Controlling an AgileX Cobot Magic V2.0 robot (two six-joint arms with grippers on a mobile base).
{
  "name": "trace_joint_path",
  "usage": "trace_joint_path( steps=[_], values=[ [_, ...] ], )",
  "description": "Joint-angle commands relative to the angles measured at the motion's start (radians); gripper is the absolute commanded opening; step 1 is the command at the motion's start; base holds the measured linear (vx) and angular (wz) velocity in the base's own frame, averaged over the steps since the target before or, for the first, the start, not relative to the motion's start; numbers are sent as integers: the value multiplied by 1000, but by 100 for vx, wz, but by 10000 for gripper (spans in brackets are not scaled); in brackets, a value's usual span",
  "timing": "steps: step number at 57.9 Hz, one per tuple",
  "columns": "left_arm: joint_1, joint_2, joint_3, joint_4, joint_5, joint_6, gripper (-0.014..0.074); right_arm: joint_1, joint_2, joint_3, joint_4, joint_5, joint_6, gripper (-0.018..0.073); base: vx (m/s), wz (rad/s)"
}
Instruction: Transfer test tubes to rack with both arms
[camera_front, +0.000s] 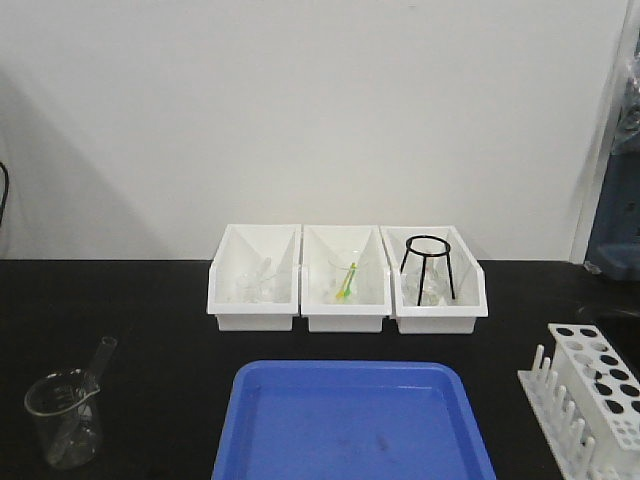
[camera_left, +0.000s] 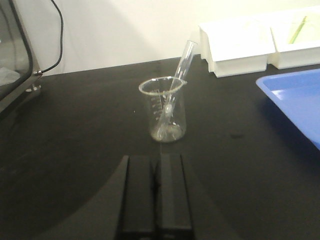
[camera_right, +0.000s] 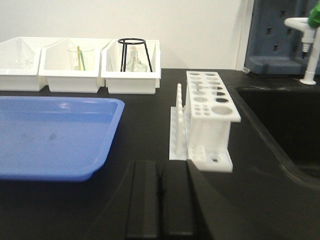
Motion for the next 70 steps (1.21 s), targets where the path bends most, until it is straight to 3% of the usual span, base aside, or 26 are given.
trace_joint_path(
  steps=[1,31,70],
  values=[
    [-1,0,27,-2,-81,-7,-20,1,-7,11,-9,-82,-5,-8,38,3],
    [-1,0,27,-2,-81,-7,-20,1,-7,11,-9,-82,-5,-8,25,-3],
    [-1,0,27,-2,-81,-7,-20,1,-7,11,-9,-82,-5,-8,4,1]
  ],
)
